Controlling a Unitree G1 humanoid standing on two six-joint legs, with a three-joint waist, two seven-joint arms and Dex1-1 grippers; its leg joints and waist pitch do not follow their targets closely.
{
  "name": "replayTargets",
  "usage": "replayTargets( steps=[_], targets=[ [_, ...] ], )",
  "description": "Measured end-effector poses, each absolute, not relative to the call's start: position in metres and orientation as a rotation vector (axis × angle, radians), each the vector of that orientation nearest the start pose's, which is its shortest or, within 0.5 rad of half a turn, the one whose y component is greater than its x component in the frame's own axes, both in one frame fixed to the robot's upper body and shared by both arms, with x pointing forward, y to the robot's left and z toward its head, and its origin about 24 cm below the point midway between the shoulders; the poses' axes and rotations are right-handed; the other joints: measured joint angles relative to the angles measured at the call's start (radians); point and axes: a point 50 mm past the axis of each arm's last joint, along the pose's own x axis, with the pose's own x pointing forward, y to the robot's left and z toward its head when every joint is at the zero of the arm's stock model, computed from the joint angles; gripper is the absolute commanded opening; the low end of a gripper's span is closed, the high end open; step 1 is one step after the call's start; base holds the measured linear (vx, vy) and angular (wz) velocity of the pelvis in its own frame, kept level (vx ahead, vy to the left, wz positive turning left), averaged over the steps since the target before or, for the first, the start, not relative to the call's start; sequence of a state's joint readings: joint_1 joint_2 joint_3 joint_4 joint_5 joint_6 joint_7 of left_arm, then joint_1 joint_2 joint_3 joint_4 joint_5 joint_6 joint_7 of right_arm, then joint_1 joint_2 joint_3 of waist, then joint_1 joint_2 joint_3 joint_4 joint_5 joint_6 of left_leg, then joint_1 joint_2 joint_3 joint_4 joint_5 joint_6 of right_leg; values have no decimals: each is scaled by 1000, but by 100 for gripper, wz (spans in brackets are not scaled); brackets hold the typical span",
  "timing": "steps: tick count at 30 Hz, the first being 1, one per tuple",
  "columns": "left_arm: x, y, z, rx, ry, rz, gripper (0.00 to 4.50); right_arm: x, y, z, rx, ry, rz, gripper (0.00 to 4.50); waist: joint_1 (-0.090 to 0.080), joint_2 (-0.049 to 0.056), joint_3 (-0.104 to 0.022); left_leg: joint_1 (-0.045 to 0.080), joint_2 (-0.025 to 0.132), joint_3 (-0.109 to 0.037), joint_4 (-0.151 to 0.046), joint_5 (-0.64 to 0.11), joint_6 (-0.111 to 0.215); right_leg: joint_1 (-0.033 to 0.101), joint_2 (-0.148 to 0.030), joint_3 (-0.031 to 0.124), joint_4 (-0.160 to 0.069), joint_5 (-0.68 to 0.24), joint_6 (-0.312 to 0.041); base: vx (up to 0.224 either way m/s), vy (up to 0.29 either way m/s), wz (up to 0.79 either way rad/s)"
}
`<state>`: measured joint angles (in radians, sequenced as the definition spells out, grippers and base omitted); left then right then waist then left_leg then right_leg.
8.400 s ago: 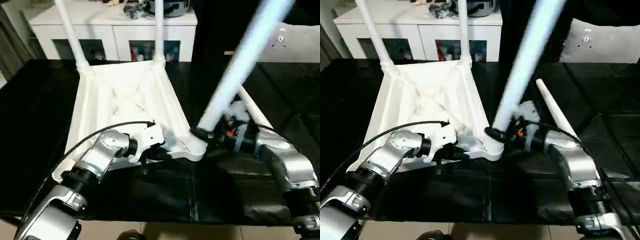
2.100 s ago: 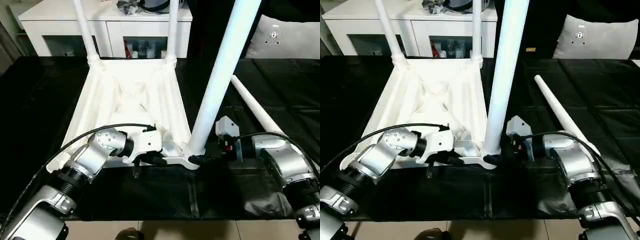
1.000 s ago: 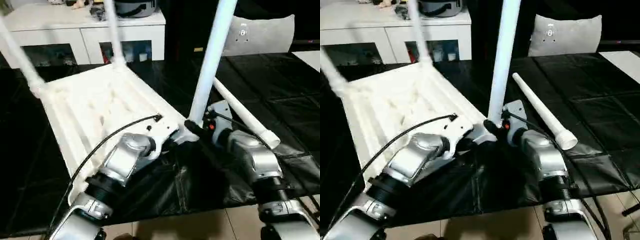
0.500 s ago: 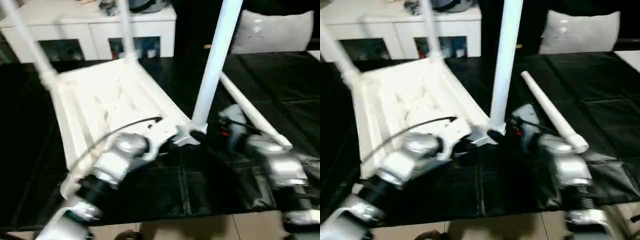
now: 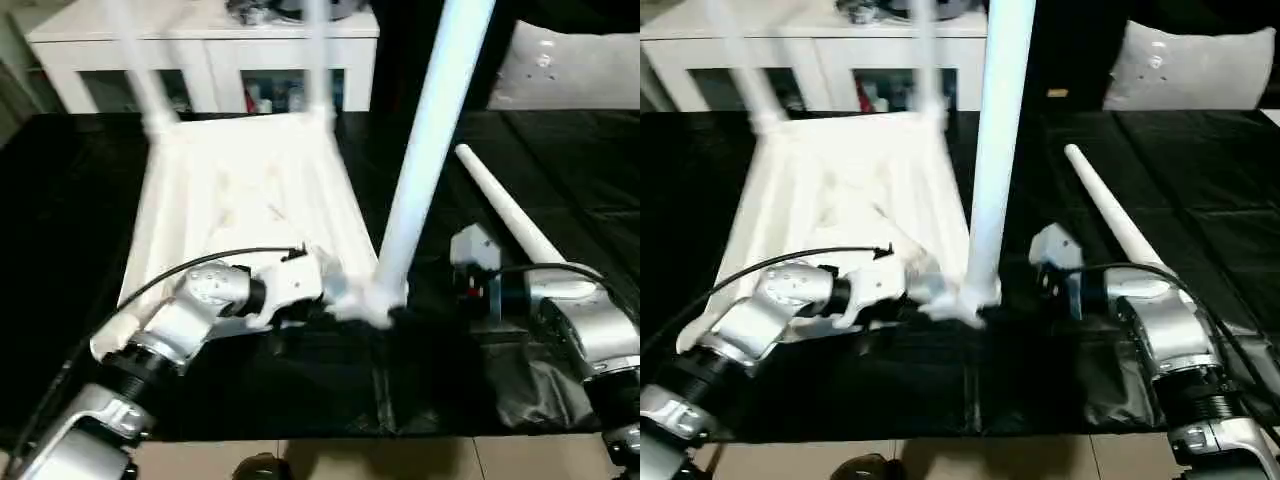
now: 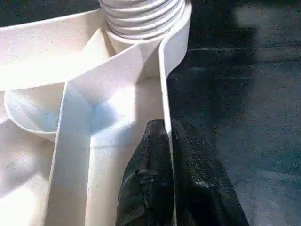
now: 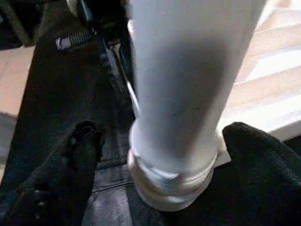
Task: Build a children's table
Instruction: Rotate leg to tighten
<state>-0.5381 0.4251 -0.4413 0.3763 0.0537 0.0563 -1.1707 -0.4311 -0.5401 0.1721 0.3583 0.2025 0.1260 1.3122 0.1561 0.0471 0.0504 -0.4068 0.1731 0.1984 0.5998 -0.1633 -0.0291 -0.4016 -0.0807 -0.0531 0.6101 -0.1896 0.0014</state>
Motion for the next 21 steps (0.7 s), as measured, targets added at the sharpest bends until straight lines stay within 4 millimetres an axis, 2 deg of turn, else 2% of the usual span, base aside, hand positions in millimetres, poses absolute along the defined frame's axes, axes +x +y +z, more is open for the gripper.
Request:
replayTargets(
  steps=[7,8,14,21],
  targets=[
    [293,107,56,631,361,-1518,0,291,-179,68,-253,353,1387,359,-3,0,0,2,0,1,1,0,0,2,-1,0,2,0,0,0,0,0],
    [293,107,56,632,358,-1520,0,291,-179,67,-252,354,1393,338,-4,0,0,2,0,1,1,0,0,2,-1,0,2,0,0,0,0,0],
    [293,107,56,633,357,-1525,0,289,-178,67,-242,358,1413,285,-9,-1,0,2,0,1,1,0,0,1,-1,0,2,0,0,0,0,0],
    [294,105,56,575,386,-1501,0,289,-175,63,-145,385,1372,266,-11,-1,0,2,0,1,1,0,0,1,-1,0,3,0,0,0,0,0]
  ],
)
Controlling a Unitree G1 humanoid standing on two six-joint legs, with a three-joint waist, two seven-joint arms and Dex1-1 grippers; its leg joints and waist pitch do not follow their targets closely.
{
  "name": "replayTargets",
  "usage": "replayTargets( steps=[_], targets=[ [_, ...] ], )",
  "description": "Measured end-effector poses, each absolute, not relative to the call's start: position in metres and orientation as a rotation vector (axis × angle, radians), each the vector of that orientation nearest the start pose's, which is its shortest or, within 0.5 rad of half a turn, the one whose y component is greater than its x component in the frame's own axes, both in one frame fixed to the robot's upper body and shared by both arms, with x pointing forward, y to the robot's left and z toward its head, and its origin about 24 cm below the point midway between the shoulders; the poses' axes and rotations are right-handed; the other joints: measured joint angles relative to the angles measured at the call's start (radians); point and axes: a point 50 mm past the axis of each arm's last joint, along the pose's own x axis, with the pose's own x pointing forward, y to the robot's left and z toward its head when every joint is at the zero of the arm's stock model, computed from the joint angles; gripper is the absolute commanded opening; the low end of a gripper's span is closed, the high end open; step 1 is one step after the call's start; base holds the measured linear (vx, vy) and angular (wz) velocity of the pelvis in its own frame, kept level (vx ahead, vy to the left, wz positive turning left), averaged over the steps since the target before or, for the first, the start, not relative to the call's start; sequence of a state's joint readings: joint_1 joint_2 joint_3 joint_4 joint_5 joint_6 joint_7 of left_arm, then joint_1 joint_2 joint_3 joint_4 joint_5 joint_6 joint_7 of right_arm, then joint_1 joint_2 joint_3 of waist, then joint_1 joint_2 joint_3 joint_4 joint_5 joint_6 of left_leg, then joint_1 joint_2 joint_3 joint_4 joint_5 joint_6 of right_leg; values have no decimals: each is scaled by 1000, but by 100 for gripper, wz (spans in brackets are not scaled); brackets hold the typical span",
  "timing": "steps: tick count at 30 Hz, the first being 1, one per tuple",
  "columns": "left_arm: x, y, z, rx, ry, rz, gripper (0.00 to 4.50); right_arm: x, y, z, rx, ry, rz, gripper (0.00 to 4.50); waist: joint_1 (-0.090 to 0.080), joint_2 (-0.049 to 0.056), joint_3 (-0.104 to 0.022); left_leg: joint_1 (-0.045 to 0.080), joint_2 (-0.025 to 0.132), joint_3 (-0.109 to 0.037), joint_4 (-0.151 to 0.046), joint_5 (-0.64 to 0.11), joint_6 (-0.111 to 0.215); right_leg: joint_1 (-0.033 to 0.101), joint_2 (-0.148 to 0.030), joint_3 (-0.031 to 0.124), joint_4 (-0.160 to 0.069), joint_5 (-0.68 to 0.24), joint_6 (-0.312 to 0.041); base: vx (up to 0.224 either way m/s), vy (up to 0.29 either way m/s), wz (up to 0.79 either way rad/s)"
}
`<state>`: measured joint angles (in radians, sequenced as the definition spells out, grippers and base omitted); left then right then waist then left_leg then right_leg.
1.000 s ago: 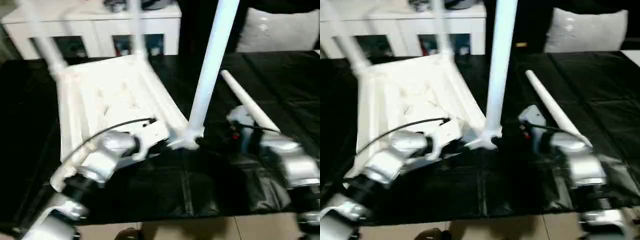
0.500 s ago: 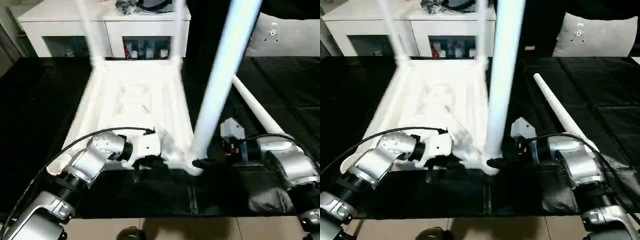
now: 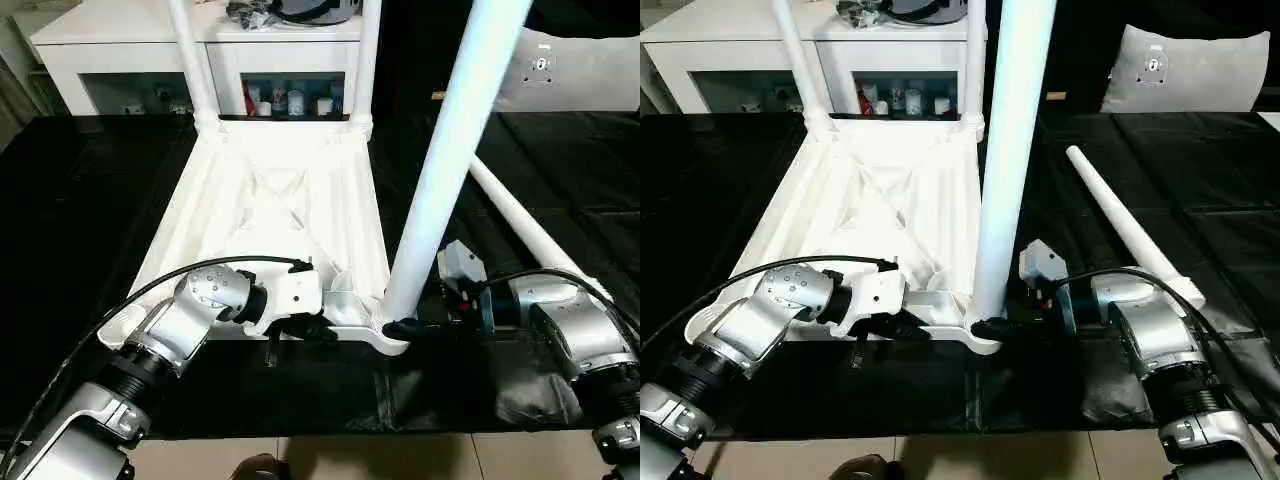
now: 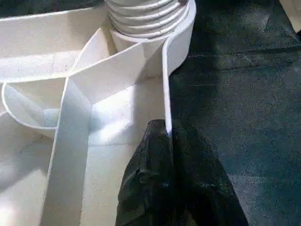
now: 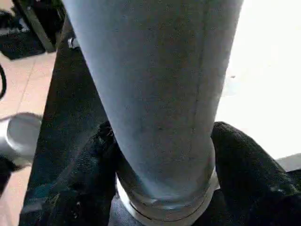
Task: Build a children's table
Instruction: Rotate leg to tighten
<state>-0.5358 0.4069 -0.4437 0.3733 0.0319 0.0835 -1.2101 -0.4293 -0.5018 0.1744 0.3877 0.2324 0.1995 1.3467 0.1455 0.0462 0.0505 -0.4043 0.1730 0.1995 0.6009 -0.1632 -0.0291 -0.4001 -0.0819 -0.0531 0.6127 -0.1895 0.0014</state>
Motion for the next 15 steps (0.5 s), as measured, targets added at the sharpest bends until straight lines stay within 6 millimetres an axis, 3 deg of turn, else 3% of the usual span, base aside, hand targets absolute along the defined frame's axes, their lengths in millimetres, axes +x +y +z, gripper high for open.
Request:
replayTargets(
  steps=[4,7,9,12,15],
  targets=[
    [297,106,55,520,426,-1419,0,293,-170,62,-81,403,1260,263,-10,-1,0,2,0,0,1,0,0,0,0,1,3,0,0,0,0,0],
    [302,104,53,459,444,-1303,0,302,-162,57,-11,387,1109,262,-40,-3,1,4,0,0,1,0,0,-1,0,1,4,1,-1,0,0,0],
    [307,96,52,402,454,-1199,0,311,-157,55,34,369,959,262,-62,-4,1,4,0,0,1,0,0,-2,0,1,3,1,-1,0,0,0],
    [313,82,51,355,463,-1068,0,325,-149,55,54,352,786,261,-82,-4,1,5,0,0,1,0,0,-3,0,0,2,3,-4,0,0,0],
    [319,69,52,330,470,-966,0,335,-141,54,57,327,648,261,-86,-3,1,4,0,0,0,0,0,-4,0,0,2,3,-3,0,0,0]
  ],
)
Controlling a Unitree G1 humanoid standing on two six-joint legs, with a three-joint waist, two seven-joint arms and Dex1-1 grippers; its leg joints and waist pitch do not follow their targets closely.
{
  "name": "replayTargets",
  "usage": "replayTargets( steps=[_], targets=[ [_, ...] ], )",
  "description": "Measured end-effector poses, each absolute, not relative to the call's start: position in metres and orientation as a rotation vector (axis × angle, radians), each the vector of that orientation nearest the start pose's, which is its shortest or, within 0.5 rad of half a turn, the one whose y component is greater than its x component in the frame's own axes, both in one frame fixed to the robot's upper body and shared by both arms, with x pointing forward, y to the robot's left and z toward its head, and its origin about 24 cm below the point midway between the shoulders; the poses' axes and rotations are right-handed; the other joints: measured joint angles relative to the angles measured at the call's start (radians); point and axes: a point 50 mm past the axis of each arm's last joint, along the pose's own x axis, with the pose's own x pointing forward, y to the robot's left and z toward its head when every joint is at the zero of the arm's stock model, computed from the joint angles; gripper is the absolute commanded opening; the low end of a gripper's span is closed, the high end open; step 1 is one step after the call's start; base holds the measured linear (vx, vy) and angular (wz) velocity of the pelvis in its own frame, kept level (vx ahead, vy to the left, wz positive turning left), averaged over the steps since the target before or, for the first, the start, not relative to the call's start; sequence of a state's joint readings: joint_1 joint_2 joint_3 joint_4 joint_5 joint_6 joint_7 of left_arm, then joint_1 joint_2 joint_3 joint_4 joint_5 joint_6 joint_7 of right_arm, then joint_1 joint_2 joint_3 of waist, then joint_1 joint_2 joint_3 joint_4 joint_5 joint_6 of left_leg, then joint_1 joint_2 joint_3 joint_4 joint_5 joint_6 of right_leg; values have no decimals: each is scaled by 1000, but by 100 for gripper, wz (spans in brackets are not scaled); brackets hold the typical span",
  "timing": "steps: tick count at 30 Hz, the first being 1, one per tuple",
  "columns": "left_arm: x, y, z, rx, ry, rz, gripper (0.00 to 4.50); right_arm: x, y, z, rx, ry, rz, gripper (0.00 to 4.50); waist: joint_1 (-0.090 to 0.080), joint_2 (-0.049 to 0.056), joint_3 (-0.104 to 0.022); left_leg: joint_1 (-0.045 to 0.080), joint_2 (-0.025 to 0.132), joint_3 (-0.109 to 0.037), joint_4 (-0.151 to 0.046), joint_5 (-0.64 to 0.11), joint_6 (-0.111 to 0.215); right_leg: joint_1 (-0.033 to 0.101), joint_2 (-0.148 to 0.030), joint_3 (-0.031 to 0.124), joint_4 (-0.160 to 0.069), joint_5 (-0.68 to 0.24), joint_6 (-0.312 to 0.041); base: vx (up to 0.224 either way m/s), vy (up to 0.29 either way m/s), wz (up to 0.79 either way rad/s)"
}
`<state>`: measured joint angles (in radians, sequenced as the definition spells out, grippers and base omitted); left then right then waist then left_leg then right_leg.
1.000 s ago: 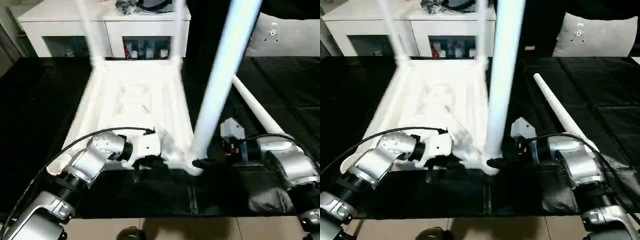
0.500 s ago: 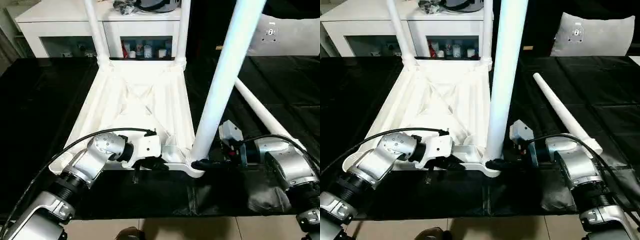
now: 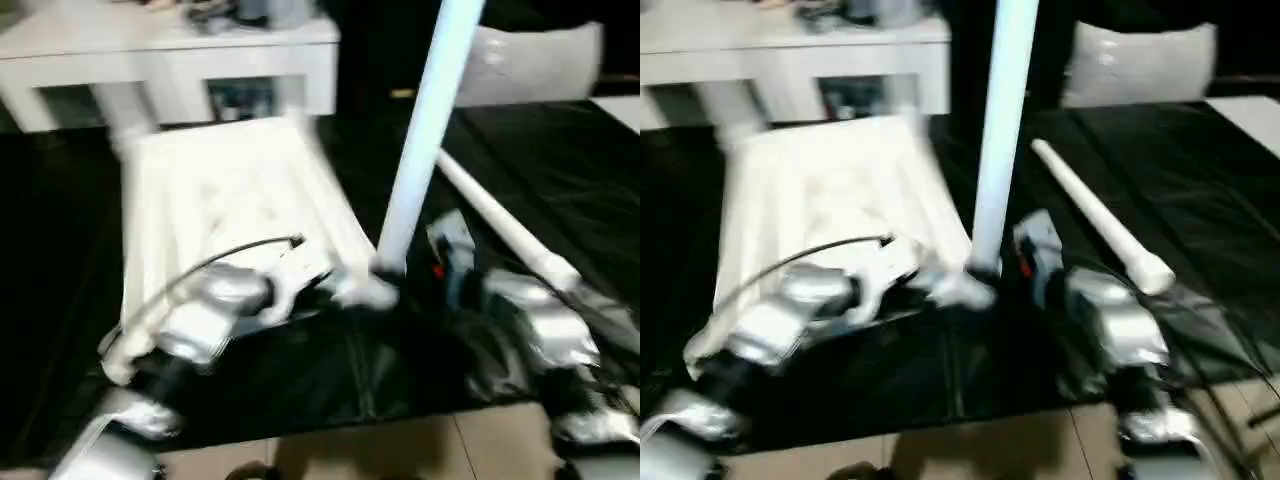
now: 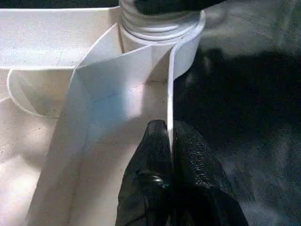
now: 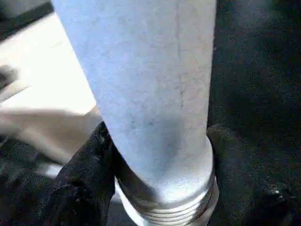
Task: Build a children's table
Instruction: Rotate leg to tighten
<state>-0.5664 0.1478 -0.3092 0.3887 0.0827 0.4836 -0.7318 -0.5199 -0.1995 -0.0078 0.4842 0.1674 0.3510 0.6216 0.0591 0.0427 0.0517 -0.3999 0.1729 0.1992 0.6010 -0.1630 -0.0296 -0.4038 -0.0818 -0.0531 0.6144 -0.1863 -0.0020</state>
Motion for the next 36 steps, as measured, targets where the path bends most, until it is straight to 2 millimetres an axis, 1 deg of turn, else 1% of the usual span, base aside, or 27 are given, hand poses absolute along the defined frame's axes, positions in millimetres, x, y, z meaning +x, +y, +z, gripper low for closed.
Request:
replayTargets(
  steps=[1,2,4,6,8,10,13,15,16,20,23,24,26,30,33,36],
  targets=[
    [319,67,53,330,469,-954,0,336,-140,54,64,319,631,261,1,0,0,0,0,0,0,0,0,0,0,0,0,0,-1,0,0,0],
    [319,66,53,331,467,-949,0,336,-140,54,73,315,619,296,3,1,0,0,0,0,-1,0,0,0,0,0,-1,1,-1,0,0,0],
    [320,65,54,337,464,-949,0,337,-141,55,88,309,615,331,8,1,0,-1,0,0,-2,0,0,0,0,-1,-3,1,-1,0,0,0],
    [320,65,54,342,462,-947,0,336,-140,56,118,300,625,331,9,1,0,-2,0,0,-3,0,0,0,0,-1,-4,1,-1,0,0,0],
    [320,64,55,349,458,-952,0,335,-142,56,122,296,630,367,13,1,0,-2,0,0,-3,0,1,0,0,-1,-4,1,-1,0,0,0],
    [320,64,55,364,449,-962,0,332,-145,56,119,294,652,384,18,1,0,-2,0,0,-3,0,1,0,0,-2,-4,1,-1,0,0,0],
    [318,68,54,415,427,-1008,0,325,-159,57,82,295,716,419,32,2,0,-2,0,0,-3,0,0,0,0,-2,-4,0,0,0,0,0],
    [318,73,54,430,418,-1025,0,322,-163,58,75,294,770,424,32,2,0,-2,0,0,-3,0,0,0,0,-2,-3,0,0,0,0,0],
    [318,75,54,437,417,-1030,0,321,-164,59,70,288,781,437,31,2,0,-2,1,0,-3,0,0,0,0,-2,-3,0,-1,0,0,0],
    [315,86,54,474,406,-1101,0,315,-177,70,2,275,911,437,36,2,1,-3,1,0,-3,0,0,0,0,-3,-4,0,-1,0,0,0],
    [311,96,54,489,395,-1169,0,311,-188,75,-70,281,971,437,43,2,1,-3,1,0,-3,0,0,0,0,-3,-4,0,-1,0,0,0],
    [308,100,54,499,390,-1199,0,310,-190,76,-100,283,991,437,49,2,1,-3,1,0,-3,0,0,0,0,-3,-4,0,0,0,0,0],
    [304,104,55,523,382,-1257,0,308,-191,77,-138,289,1039,437,60,2,1,-3,1,0,-3,0,0,0,-1,-4,-4,0,0,0,0,0],
    [297,107,55,547,387,-1371,0,301,-187,75,-203,322,1175,437,87,2,1,-4,1,0,-1,0,0,1,-4,-7,-4,0,0,0,0,0],
    [293,107,56,561,396,-1447,0,295,-182,73,-216,347,1270,437,92,2,1,-4,0,1,0,0,0,3,-6,-9,-4,0,0,0,0,0],
    [291,108,56,572,398,-1481,0,291,-180,69,-212,373,1319,437,91,1,1,-4,-1,2,1,0,0,4,-8,-9,-4,0,0,0,0,0]
  ],
)
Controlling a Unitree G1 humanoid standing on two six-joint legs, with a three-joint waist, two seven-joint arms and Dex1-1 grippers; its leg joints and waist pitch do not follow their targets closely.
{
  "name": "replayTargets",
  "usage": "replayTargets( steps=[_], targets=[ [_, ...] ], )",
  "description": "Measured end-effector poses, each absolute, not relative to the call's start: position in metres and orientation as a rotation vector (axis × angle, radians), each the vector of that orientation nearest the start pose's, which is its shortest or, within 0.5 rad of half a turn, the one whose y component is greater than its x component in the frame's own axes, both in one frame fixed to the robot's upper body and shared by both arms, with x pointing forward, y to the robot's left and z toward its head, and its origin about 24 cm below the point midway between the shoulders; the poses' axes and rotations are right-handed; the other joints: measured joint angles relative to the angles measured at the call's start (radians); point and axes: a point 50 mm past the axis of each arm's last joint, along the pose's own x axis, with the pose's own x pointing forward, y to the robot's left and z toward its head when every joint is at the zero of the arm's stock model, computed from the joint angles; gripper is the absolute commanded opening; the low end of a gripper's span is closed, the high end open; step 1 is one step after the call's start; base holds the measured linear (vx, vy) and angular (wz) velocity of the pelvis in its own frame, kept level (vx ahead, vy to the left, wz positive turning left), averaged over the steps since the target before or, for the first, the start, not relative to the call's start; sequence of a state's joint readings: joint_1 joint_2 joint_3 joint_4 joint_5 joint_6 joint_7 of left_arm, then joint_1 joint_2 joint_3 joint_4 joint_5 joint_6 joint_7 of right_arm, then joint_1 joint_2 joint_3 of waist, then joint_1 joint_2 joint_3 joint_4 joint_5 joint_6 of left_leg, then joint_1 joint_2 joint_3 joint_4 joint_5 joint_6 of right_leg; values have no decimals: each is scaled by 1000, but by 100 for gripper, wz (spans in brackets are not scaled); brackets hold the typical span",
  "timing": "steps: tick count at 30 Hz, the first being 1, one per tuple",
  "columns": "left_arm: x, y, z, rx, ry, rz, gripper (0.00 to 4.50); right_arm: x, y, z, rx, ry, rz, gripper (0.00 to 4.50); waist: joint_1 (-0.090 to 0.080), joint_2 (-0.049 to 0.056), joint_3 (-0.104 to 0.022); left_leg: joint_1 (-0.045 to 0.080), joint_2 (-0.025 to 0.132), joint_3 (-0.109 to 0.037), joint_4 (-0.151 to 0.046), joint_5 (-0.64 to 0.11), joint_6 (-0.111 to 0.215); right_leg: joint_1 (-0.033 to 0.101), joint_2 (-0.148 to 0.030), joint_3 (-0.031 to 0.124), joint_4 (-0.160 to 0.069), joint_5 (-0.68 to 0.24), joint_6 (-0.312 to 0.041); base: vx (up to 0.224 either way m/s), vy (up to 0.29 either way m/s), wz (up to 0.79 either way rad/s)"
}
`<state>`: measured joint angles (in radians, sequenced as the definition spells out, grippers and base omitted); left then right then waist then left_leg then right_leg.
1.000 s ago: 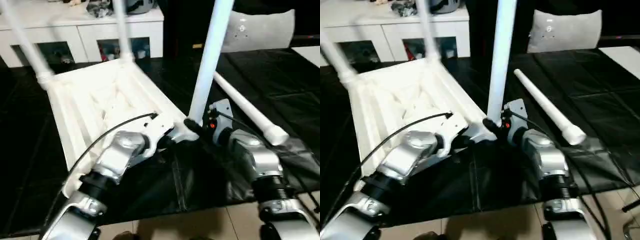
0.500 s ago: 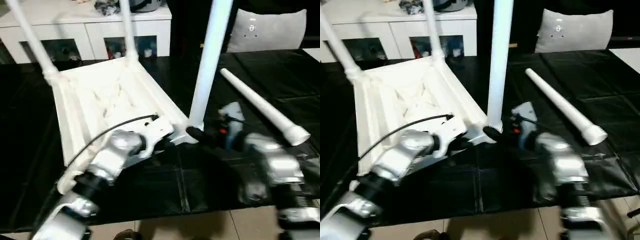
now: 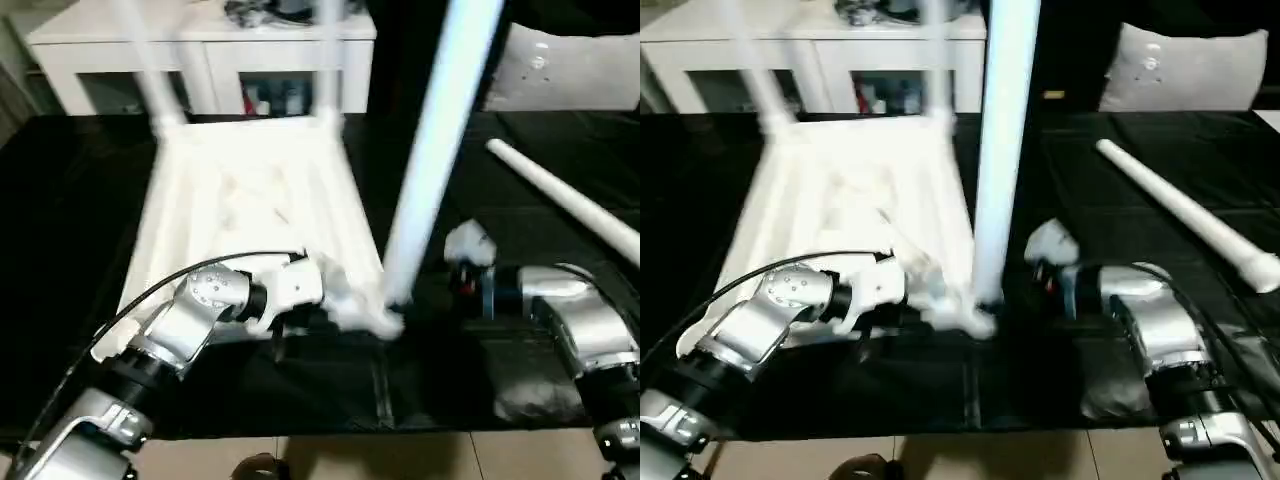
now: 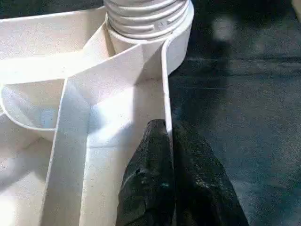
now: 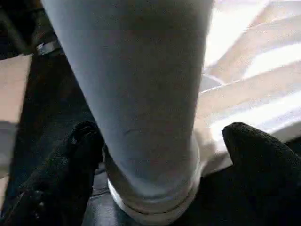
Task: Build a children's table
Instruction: Rotate leg to tighten
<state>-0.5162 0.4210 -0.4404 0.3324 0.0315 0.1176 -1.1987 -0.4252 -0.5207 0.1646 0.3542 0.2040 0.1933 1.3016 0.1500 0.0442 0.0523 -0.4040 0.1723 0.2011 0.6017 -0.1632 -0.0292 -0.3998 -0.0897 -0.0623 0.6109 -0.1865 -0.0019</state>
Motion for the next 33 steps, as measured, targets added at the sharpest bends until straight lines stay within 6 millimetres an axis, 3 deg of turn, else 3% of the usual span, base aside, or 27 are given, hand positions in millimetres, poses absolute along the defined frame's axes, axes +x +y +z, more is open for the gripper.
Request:
replayTargets(
  steps=[5,18,24,26,30,33],
  targets=[
    [289,107,56,585,393,-1514,0,288,-178,67,-183,385,1358,421,-2,0,0,0,0,0,0,0,0,0,-1,-1,1,0,0,0,0,0],
    [289,107,56,582,391,-1524,0,286,-172,63,-112,401,1395,300,-2,0,0,0,0,0,0,0,0,0,-1,-1,1,0,0,0,0,0],
    [291,110,54,517,422,-1465,0,291,-167,55,-4,364,1333,268,-10,-1,0,1,0,0,0,0,0,0,-1,-1,3,0,0,0,0,0],
    [293,111,54,492,435,-1405,0,295,-161,52,19,348,1269,260,-19,-1,-1,3,0,0,0,0,0,0,-1,-1,4,0,-1,0,0,0],
    [299,102,51,406,462,-1216,0,309,-151,46,77,302,999,258,-63,-3,-2,5,0,0,0,0,0,0,-1,-1,3,0,1,0,0,0],
    [301,88,50,333,483,-1116,0,317,-149,46,103,295,854,256,-77,-3,-2,7,0,0,0,0,0,0,-1,-1,1,0,1,0,0,0]
  ],
)
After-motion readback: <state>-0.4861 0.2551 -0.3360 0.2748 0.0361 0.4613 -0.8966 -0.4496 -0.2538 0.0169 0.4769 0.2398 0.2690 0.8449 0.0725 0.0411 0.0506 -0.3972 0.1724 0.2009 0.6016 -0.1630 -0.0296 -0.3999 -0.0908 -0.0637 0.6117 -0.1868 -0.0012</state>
